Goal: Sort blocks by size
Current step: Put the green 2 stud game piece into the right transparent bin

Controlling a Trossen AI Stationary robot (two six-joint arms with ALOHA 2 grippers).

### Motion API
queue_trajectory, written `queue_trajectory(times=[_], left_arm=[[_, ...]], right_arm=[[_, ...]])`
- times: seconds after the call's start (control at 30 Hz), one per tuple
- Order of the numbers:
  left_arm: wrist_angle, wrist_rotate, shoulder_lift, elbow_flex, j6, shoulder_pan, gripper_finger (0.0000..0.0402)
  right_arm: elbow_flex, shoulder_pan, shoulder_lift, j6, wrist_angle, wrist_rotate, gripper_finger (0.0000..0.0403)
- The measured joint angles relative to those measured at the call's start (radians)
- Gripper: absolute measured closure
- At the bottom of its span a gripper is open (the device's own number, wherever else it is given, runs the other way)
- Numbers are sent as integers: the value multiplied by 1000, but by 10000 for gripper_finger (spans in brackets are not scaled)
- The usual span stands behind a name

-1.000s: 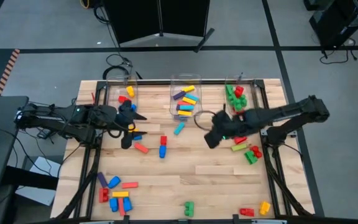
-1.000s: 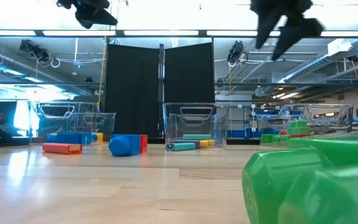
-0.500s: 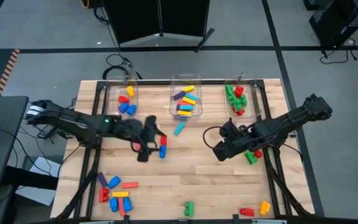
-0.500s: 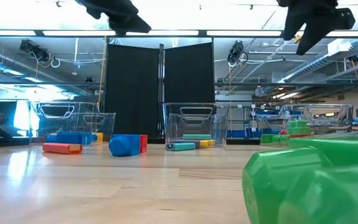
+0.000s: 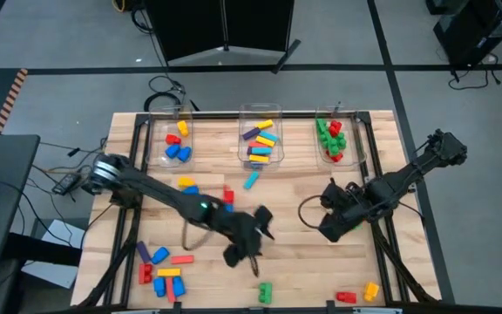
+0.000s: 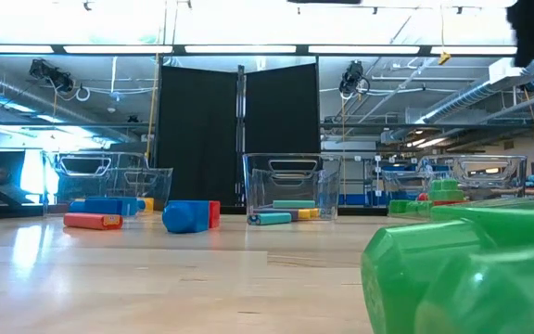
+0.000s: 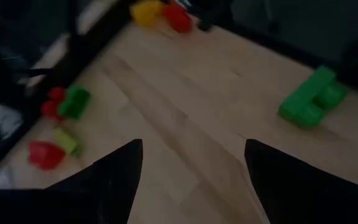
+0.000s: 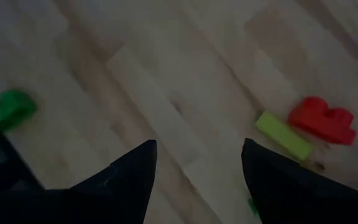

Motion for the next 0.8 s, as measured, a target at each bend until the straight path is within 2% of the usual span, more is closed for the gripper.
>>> queue_trajectory(times=[0.17, 0.33, 0.43, 0.57, 0.8], left_arm=[[-114, 42, 182, 190, 47, -35, 110], [-247, 151, 301, 312, 128, -80, 110], [-259, 208, 333, 334, 207, -107, 110], [-252, 197, 353, 334, 308, -139, 110], [-173, 189, 384, 334, 327, -151, 110]], right_arm=[[0, 93, -20, 84, -29, -1, 164], [0, 172, -23, 167, -36, -1, 163], [0, 208, -23, 217, -37, 2, 163], [0, 250, -22, 279, -37, 27, 165], [0, 304, -19, 372, -42, 70, 164]])
